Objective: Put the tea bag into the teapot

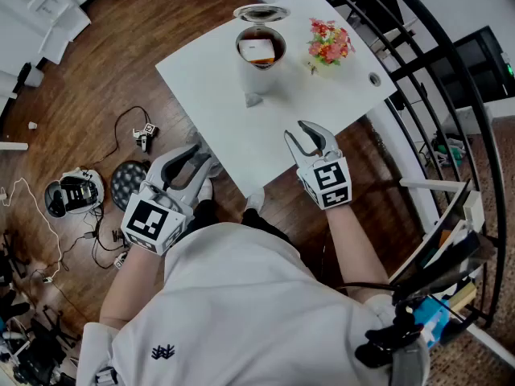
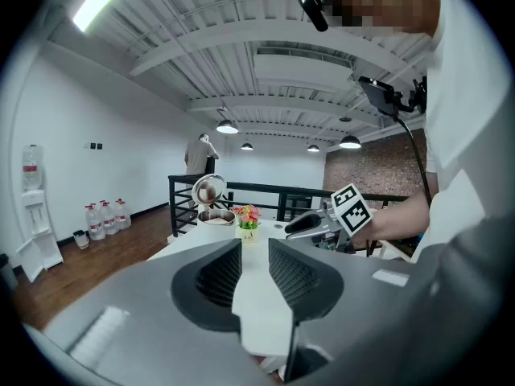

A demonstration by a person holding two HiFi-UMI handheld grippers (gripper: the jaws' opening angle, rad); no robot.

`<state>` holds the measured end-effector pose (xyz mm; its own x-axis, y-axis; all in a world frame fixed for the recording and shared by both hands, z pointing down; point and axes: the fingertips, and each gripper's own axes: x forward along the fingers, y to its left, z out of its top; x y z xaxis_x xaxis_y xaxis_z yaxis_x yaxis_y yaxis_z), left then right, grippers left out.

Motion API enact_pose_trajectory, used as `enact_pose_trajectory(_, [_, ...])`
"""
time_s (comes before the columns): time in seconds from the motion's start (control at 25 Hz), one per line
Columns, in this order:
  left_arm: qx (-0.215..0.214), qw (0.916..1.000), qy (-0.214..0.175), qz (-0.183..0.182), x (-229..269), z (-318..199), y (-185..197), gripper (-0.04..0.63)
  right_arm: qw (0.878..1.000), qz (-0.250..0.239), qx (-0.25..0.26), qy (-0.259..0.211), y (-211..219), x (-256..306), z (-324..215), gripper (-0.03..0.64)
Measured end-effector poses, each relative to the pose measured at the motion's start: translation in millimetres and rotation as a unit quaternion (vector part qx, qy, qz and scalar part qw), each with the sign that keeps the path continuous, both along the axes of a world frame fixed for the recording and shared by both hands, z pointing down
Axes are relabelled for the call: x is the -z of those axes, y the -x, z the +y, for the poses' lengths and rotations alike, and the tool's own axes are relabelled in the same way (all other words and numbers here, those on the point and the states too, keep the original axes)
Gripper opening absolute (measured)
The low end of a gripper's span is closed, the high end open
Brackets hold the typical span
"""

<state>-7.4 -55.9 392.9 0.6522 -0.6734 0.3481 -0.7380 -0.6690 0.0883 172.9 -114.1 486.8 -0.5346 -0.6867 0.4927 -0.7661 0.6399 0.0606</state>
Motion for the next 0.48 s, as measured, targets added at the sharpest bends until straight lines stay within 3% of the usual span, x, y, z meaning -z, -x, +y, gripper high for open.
enact_pose_trajectory(0.24, [-0.02, 0.9998, 0.0, -0.008, -2, -36, 10, 0.08, 0.999, -0.001, -0.016, 0.041, 18, -67, -57, 0.151])
enact_pose_trajectory(0.48, [-0.038, 0.9991, 0.014, -0.012, -2, -52, 23, 0.08, 0.996, 0.029, -0.014, 0.084, 45, -128, -95, 0.177])
